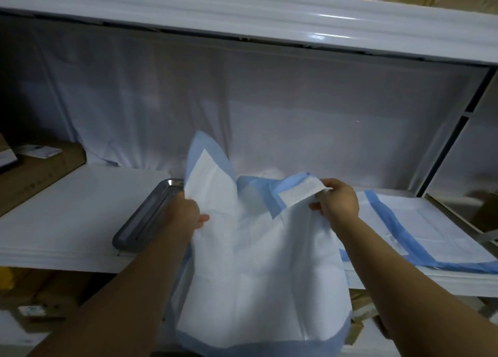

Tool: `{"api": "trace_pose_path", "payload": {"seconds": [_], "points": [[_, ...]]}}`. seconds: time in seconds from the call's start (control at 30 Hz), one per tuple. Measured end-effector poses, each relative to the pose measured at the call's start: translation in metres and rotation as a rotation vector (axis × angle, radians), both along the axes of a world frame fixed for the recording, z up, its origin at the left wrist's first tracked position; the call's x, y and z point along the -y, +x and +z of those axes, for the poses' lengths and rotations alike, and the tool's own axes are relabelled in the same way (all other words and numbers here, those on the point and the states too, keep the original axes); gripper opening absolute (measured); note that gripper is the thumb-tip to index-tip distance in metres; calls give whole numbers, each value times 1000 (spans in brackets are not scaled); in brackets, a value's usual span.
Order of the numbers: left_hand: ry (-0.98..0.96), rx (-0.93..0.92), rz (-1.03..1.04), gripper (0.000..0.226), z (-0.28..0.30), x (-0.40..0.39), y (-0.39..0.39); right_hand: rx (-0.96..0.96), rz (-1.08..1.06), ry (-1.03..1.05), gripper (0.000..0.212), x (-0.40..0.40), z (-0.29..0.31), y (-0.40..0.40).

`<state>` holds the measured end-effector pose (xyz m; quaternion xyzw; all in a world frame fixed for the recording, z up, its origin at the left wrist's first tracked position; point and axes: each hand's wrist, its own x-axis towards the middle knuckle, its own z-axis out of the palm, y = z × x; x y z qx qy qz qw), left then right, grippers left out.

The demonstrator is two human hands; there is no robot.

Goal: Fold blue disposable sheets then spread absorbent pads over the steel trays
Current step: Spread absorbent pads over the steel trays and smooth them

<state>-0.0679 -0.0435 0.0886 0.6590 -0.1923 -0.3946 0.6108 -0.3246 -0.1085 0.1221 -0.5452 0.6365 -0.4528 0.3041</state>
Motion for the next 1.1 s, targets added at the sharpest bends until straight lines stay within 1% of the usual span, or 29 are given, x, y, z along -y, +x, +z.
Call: {"api": "trace_pose_path", "payload": {"seconds": [0.07, 0.1, 0.17, 0.23, 0.27, 0.33, 0.4, 0.43, 0.5, 0.53, 0.57, 0.6, 0.67, 0.7, 0.73, 0.8, 0.83, 0.9, 0.93, 0.97, 1.0, 1.03, 1.07, 1.1], "points": [[1, -90, -91, 27, 13, 5, -1, 36, 72, -6, 10, 8, 9, 10], [18, -132, -160, 34, 20, 5, -3, 42, 98, 6, 16, 12, 12, 15], [70, -118, -249, 58, 24, 12, -2, 35, 108, 40, 34, 18, 19, 26], [79, -80, -253, 70, 25, 20, 1, 48, 106, 62, 40, 27, 22, 37], [74, -62, -238, 72, 25, 26, 3, 68, 118, 89, 41, 31, 24, 43], [50, -108, -178, 67, 28, 40, 5, 116, 149, 157, 37, 41, 25, 59], [-36, -222, -89, 54, 34, 55, 4, 199, 169, 205, 36, 53, 23, 77], [-97, -246, -46, 45, 38, 64, 5, 264, 177, 208, 36, 59, 24, 87], [-217, -249, 53, 31, 47, 80, 11, 401, 201, 157, 33, 72, 29, 103], [-280, -253, 85, 25, 53, 87, 16, 458, 225, 100, 25, 78, 36, 108], [-349, -269, 94, 23, 59, 94, 20, 518, 250, 39, 20, 83, 45, 111], [-423, -286, 90, 27, 68, 100, 25, 583, 277, -15, 18, 87, 56, 113], [-567, -296, 71, 33, 87, 108, 33, 711, 319, -113, 17, 93, 80, 110], [-613, -265, 62, 36, 93, 111, 37, 747, 336, -156, 18, 94, 90, 107], [-636, -205, 62, 40, 98, 113, 40, 742, 342, -196, 18, 96, 97, 103], [-634, -64, 81, 48, 101, 109, 45, 615, 326, -258, 19, 97, 98, 95], [-602, -14, 82, 52, 98, 105, 46, 524, 326, -256, 25, 98, 91, 91], [-491, 108, 81, 53, 82, 96, 45, 343, 381, -199, 50, 97, 63, 83], [-437, 162, 62, 47, 72, 88, 43, 247, 416, -163, 59, 95, 45, 78], [-396, 216, 40, 34, 61, 81, 41, 142, 442, -136, 59, 93, 27, 73], [-353, 263, 26, 14, 49, 74, 40, 11, 461, -110, 51, 90, 11, 67], [-312, 312, 14, 9, 36, 65, 40, -172, 472, -73, 42, 87, -3, 62], [-267, 366, 4, 21, 23, 59, 42, -390, 469, -7, 34, 86, -18, 55], [-232, 419, -3, 21, 12, 52, 45, -601, 467, 75, 28, 80, -29, 48]]}}
